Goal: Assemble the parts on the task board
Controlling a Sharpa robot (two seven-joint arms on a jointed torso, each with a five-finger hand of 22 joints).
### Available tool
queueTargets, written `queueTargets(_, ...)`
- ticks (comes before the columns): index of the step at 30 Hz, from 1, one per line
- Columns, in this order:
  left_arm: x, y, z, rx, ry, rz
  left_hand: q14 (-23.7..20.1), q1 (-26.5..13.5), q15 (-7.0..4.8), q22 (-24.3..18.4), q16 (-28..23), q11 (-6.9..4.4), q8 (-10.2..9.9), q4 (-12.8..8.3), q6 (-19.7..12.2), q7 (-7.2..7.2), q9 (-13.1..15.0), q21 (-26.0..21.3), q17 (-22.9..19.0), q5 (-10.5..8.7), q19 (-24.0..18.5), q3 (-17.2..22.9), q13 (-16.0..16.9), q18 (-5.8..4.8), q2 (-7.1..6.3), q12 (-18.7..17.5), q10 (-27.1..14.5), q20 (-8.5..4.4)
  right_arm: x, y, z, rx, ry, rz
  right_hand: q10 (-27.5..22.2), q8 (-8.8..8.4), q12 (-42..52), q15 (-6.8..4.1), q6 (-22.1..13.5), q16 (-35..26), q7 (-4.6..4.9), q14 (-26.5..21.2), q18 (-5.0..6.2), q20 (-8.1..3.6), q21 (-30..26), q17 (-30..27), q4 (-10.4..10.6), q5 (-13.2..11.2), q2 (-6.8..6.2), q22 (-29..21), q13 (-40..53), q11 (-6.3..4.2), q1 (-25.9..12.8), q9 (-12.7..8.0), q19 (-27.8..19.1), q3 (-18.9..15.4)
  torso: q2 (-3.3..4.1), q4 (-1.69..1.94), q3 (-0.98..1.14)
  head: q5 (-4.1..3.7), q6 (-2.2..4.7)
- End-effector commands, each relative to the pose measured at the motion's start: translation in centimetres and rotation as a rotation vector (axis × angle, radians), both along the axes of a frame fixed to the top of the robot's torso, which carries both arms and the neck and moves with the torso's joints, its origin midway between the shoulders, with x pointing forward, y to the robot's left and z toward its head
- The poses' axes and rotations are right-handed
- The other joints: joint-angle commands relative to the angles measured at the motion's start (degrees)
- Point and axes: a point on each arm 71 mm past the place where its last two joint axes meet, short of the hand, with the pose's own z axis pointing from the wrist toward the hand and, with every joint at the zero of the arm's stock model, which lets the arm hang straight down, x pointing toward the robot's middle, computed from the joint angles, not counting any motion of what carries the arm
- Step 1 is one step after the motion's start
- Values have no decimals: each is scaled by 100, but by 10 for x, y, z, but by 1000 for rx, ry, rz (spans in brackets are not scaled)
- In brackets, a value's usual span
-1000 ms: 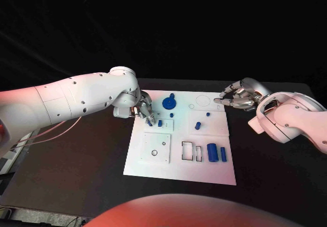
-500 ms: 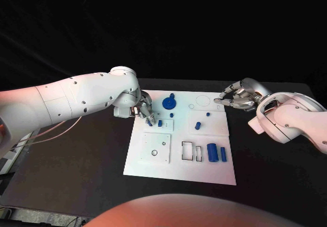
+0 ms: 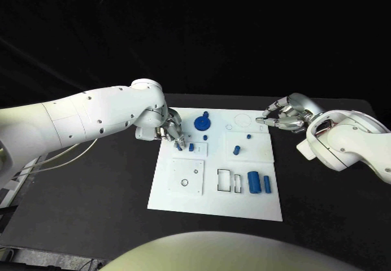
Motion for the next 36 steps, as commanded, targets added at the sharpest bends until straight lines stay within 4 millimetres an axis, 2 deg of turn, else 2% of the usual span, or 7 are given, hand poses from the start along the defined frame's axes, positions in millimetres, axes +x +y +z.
queueTargets(1,-5,-1,-8,-8,43,-6,586,9,25,1432,21,-1,-20,-910,-21,-43,5,24,1510,17,476,885,3,-23,75,-19,26,24,0,1,0,-10,1,15,-30,40,-15,-32,-34,23,11,597,115,-36,-23,1510,-4,31,-11,997,382,-11,47,8,100,-41,0,0,1,7,0)
queueTargets(21,-7,4,-7,-23,103,-1,586,22,24,1434,21,-4,-29,-929,-13,-46,10,30,1510,6,479,877,24,-24,70,-5,39,23,0,1,-1,-11,2,13,-30,40,-15,-32,-34,23,11,597,115,-36,-23,1510,-4,31,-11,997,382,-11,47,8,100,-41,-2,-2,9,9,0)
queueTargets(28,-6,3,-6,-18,92,2,586,24,23,1434,21,-4,-32,-932,-8,-46,11,29,1510,17,478,873,20,-24,69,-9,39,23,0,1,-1,-11,2,13,-30,40,-15,-32,-34,23,11,597,115,-36,-23,1510,-4,31,-11,997,382,-11,47,8,100,-41,-1,-2,0,6,0)
queueTargets(36,-5,2,-7,-8,76,4,586,23,23,1431,21,-4,-34,-931,-7,-45,12,21,1510,16,474,870,14,-22,69,-13,37,23,-1,1,-1,-11,2,14,-30,40,-15,-32,-34,23,11,597,115,-36,-23,1510,-4,31,-11,997,382,-11,47,8,100,-41,4,-1,1,6,0)
